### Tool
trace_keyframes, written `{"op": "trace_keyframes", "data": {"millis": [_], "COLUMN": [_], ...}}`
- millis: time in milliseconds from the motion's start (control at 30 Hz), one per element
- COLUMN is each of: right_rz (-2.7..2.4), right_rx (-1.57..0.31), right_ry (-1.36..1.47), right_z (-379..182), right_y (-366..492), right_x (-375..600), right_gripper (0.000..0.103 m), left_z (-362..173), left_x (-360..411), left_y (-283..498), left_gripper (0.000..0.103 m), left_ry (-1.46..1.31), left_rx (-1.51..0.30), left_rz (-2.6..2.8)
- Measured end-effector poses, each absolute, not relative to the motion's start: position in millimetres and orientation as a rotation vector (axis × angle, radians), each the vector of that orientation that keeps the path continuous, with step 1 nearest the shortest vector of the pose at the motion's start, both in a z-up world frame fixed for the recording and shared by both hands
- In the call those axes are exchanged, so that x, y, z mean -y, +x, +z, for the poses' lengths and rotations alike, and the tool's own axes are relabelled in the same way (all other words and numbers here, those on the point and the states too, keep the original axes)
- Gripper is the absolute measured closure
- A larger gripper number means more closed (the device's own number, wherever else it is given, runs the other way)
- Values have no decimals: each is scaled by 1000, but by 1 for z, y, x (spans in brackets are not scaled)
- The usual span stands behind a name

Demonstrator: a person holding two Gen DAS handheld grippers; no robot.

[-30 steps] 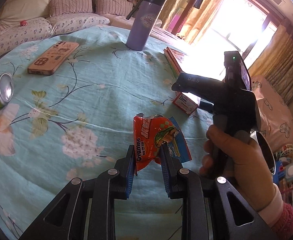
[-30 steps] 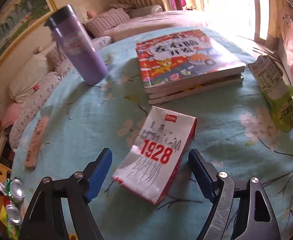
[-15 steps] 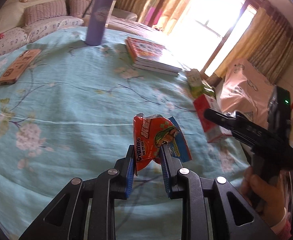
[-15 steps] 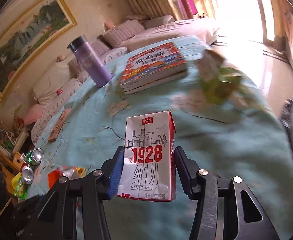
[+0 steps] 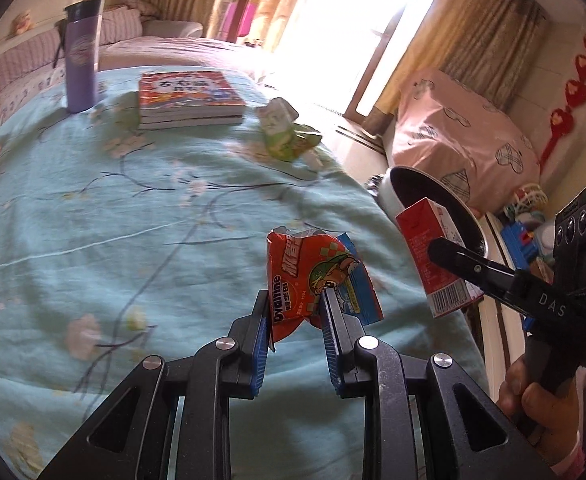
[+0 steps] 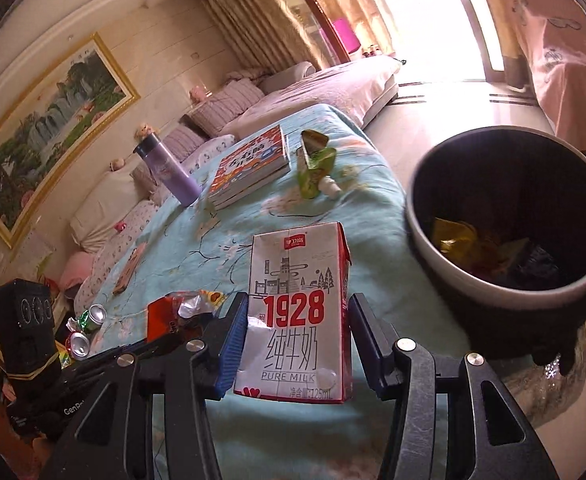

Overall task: Collect trash
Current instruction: 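Carry the orange snack bag and white milk carton over the black bin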

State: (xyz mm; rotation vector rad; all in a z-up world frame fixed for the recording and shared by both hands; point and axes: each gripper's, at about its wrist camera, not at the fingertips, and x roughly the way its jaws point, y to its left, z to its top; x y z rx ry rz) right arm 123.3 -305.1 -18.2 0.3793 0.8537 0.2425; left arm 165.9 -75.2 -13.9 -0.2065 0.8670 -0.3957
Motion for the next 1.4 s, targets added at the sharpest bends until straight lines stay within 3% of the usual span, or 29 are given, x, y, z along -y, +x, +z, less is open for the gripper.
{"op": "trace_keyframes", "data": {"millis": [1400], "right_rz": [84], "right_rx": [-710], "right_ry": [440], "right_z": [19], "right_y": [113], "right_x": [423], "right_gripper": [52], "left_z": [27], "left_x": [209], "left_y": [198], "left_gripper": [80], "left_ry": [-10], "left_rx": [-817], "left_rz": [-554]}}
